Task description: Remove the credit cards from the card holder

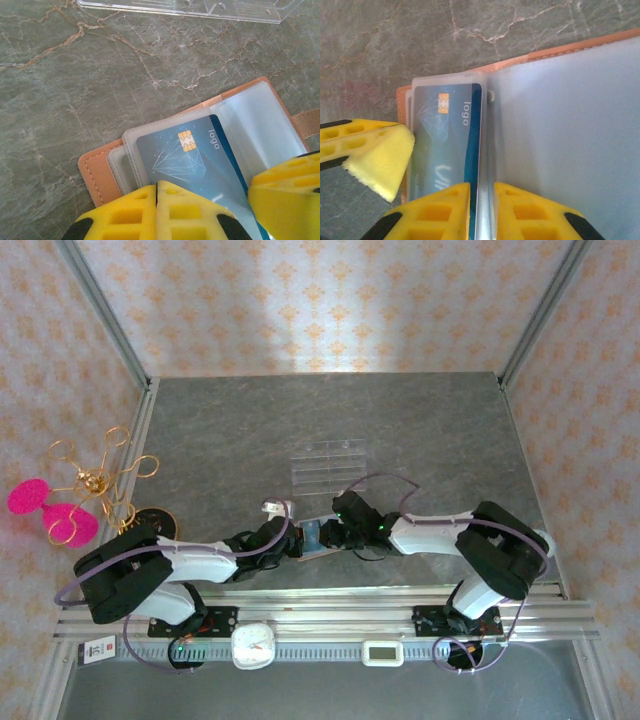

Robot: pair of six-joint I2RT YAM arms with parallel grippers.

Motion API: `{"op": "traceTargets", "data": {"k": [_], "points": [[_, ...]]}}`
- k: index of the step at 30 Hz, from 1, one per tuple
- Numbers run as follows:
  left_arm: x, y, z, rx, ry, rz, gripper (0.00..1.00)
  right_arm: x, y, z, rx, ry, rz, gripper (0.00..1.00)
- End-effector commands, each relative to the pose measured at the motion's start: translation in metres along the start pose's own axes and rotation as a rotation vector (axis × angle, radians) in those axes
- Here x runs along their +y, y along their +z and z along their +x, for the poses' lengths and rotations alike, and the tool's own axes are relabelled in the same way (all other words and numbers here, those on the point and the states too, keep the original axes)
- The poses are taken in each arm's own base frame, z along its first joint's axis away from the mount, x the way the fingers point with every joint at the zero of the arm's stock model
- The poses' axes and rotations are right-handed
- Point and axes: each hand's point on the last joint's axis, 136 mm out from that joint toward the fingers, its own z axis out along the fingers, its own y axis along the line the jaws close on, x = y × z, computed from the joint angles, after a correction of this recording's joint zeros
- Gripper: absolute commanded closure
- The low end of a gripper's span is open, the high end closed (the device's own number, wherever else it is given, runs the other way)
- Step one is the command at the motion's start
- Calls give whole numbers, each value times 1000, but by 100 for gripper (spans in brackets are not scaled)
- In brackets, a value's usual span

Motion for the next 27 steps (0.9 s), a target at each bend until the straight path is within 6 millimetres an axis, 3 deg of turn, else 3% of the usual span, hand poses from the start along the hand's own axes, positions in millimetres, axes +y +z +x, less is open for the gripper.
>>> {"op": "traceTargets", "data": {"k": [1, 4, 7, 15, 19, 27], "points": [[19, 3, 30, 103, 45, -61, 100, -4, 7, 2, 8, 16, -7, 82], [17, 5, 30, 108, 46, -57, 100, 3, 8, 1, 12, 12, -42, 87], [17, 6, 31, 115, 49, -60, 100, 2, 6, 1, 5, 19, -42, 100], [21, 1, 29, 91, 47, -65, 100, -37, -13, 5, -62, 108, 57, 100], [20, 1, 23, 75, 44, -59, 100, -39, -14, 8, -58, 115, 47, 100], [-22, -17, -9, -17, 39, 59, 100, -31, -11, 4, -58, 95, 18, 100]]}}
